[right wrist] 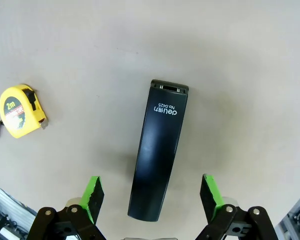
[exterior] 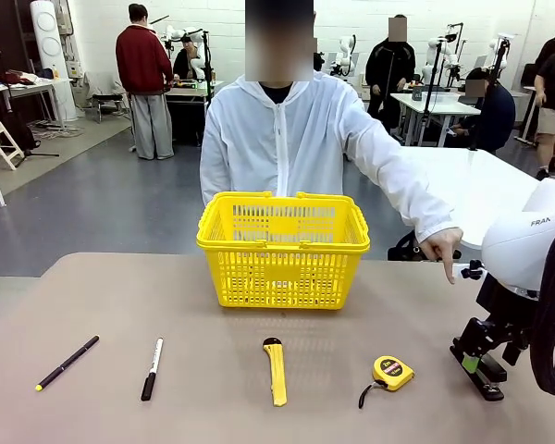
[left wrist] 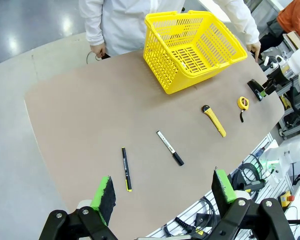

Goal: Place the items the person wants into the basket.
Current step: Pick up the item the person points to and place it in the Market Basket.

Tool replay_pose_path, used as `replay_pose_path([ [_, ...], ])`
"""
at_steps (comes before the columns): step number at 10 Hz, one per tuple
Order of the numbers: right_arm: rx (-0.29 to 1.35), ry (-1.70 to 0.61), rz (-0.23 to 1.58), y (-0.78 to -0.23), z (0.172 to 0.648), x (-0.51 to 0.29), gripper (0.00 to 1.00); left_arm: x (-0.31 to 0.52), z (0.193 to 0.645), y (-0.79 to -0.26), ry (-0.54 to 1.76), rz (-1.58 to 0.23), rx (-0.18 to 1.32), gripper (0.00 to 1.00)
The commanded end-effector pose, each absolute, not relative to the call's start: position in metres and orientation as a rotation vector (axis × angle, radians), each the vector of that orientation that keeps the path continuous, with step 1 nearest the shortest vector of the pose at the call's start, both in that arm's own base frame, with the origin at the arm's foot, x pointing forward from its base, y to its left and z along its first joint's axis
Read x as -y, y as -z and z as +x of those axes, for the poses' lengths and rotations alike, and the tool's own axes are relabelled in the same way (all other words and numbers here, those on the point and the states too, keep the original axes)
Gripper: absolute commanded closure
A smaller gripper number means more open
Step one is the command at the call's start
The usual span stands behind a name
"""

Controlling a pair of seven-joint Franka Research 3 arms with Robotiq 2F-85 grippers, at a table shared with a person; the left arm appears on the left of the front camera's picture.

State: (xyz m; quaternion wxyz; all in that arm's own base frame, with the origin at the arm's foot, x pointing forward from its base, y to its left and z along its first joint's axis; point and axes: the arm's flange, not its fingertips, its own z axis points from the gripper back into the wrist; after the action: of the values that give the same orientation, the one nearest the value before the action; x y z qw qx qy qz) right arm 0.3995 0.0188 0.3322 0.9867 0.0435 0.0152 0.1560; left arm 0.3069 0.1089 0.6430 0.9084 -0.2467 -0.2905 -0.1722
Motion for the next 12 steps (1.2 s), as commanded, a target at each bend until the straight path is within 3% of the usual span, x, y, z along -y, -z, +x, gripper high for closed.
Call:
replay_pose_path([
  [1,-0.061,-0.309,0.065,-0.328,0.405,-0.016,0.00,-0.109,0.306,-0.644,0.361,-0.516,0.600,0.00],
  [2,-0.078,-0.321,0.073,-0.326,0.404,-0.016,0.58,-0.109,0.306,-0.644,0.361,-0.516,0.600,0.00],
  [3,-0.075,-0.328,0.073,-0.328,0.403,-0.017,0.59,-0.109,0.306,-0.644,0.361,-0.516,0.600,0.00],
  [4,-0.073,-0.330,0.073,-0.329,0.404,-0.018,1.00,-0.109,0.306,-0.644,0.361,-0.516,0.600,0.00],
  [5,-0.075,-0.331,0.071,-0.336,0.402,-0.016,0.65,-0.109,0.306,-0.644,0.361,-0.516,0.600,0.00],
  [6,-0.077,-0.328,0.069,-0.336,0.401,-0.016,1.00,-0.109,0.306,-0.644,0.361,-0.516,0.600,0.00],
  [12,-0.075,-0.291,0.074,-0.343,0.401,-0.013,1.00,-0.109,0.306,-0.644,0.361,-0.516,0.600,0.00],
])
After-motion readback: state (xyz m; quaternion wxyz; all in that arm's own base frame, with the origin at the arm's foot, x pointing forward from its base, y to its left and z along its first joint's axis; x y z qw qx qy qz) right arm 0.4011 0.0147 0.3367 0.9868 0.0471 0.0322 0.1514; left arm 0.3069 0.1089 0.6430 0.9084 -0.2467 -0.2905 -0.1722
